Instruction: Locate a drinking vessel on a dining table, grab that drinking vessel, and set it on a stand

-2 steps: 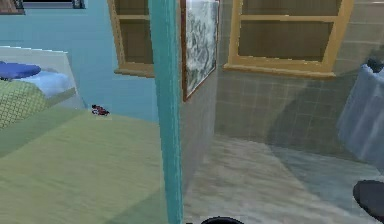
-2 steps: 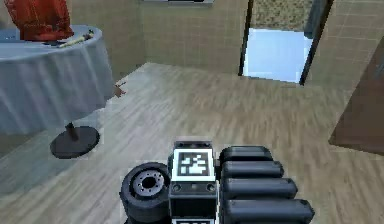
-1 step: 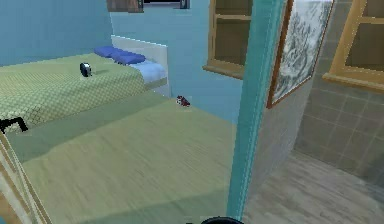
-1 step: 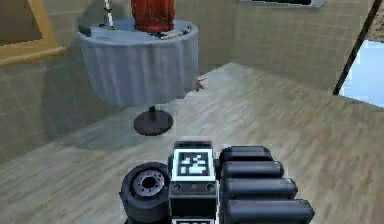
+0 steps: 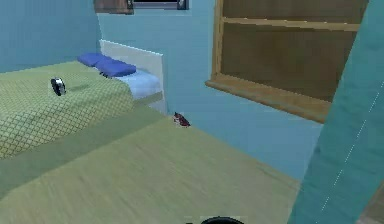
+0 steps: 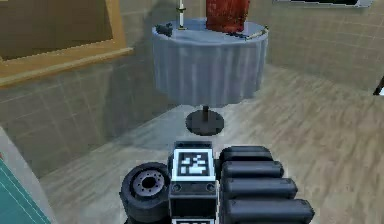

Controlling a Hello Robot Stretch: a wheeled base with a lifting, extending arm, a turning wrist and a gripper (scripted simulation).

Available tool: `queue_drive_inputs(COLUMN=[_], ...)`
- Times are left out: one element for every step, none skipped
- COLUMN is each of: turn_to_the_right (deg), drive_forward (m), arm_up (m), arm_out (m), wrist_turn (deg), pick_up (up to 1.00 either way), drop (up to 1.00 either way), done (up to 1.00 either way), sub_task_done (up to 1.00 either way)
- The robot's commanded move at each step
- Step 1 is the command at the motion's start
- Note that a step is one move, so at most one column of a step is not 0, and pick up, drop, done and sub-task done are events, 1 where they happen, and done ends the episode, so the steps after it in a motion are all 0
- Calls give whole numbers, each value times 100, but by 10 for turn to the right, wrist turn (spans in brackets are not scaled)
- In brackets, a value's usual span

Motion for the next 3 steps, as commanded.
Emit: queue_drive_inputs(turn_to_the_right=[-420,0,-60], drive_forward=[0,45,0], arm_up=[0,0,0], arm_out=[0,0,0], wrist_turn=[0,0,0], pick_up=[0,0,0], drop=[0,0,0], done=[0,0,0], sub_task_done=[0,0,0])
